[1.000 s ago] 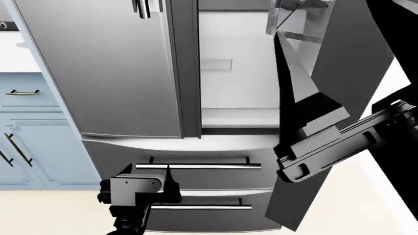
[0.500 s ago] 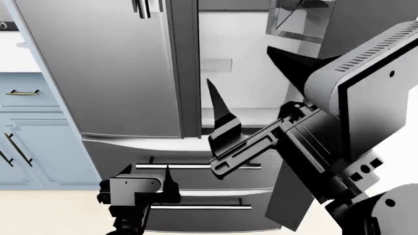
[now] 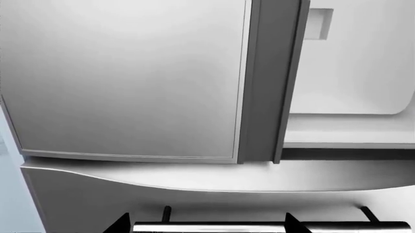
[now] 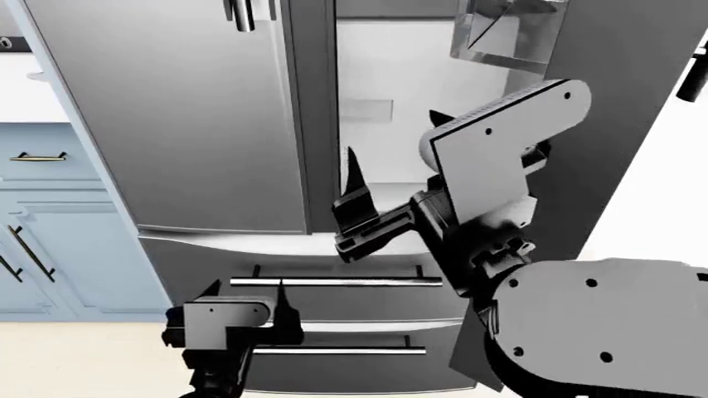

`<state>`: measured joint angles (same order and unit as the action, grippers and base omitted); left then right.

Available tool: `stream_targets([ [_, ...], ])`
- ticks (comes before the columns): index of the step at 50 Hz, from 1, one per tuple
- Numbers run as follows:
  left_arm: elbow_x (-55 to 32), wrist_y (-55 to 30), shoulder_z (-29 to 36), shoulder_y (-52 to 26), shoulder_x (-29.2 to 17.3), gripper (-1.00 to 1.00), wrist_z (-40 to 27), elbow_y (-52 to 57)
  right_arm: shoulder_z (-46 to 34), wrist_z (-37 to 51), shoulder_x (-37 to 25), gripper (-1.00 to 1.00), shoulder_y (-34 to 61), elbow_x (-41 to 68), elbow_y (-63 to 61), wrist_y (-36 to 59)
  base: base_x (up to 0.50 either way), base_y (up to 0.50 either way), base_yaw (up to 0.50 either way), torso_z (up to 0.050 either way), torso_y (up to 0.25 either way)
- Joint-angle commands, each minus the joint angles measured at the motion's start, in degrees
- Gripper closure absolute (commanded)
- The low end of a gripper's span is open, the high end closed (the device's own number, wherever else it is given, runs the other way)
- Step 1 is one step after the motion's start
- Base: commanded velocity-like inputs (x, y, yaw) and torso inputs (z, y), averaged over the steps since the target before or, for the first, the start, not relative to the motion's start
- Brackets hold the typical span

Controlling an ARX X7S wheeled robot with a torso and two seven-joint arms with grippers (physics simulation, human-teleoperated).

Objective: Open the fridge doors

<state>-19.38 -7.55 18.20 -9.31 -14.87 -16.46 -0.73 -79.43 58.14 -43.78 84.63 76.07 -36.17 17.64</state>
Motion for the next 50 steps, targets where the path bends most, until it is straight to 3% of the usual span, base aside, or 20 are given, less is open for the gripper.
stream_targets([
  [1,-0.2,0.4,0.0,0.0,-0.2,-1.0,0.0,-0.3,-4.7,5.6,5.7,-1.0,0.7,-4.4,5.4,7.5,0.0,0.0,0.0,0.0,0.0],
  [10,-0.4,1.1,0.0,0.5,-0.4,-1.0,0.0,-0.6,-7.3,9.1,9.7,-1.0,2.2,-6.4,9.0,13.0,0.0,0.0,0.0,0.0,0.0],
  [19,-0.6,1.0,0.2,0.1,-0.3,-1.0,-0.1,-0.7,-8.2,11.4,9.9,-1.0,1.7,-6.9,9.9,14.7,0.0,0.0,0.0,0.0,0.0],
  [36,-0.7,1.5,0.6,-0.6,-0.1,-1.0,0.0,-2.1,-5.3,14.1,5.9,-1.0,-1.9,-6.7,12.6,9.7,0.0,0.0,0.0,0.0,0.0],
  [50,-1.1,1.6,0.9,-0.4,-0.3,-1.0,0.1,-1.9,-2.5,22.9,-1.5,-1.0,-3.1,-5.3,6.6,8.3,0.0,0.0,0.0,0.0,0.0],
])
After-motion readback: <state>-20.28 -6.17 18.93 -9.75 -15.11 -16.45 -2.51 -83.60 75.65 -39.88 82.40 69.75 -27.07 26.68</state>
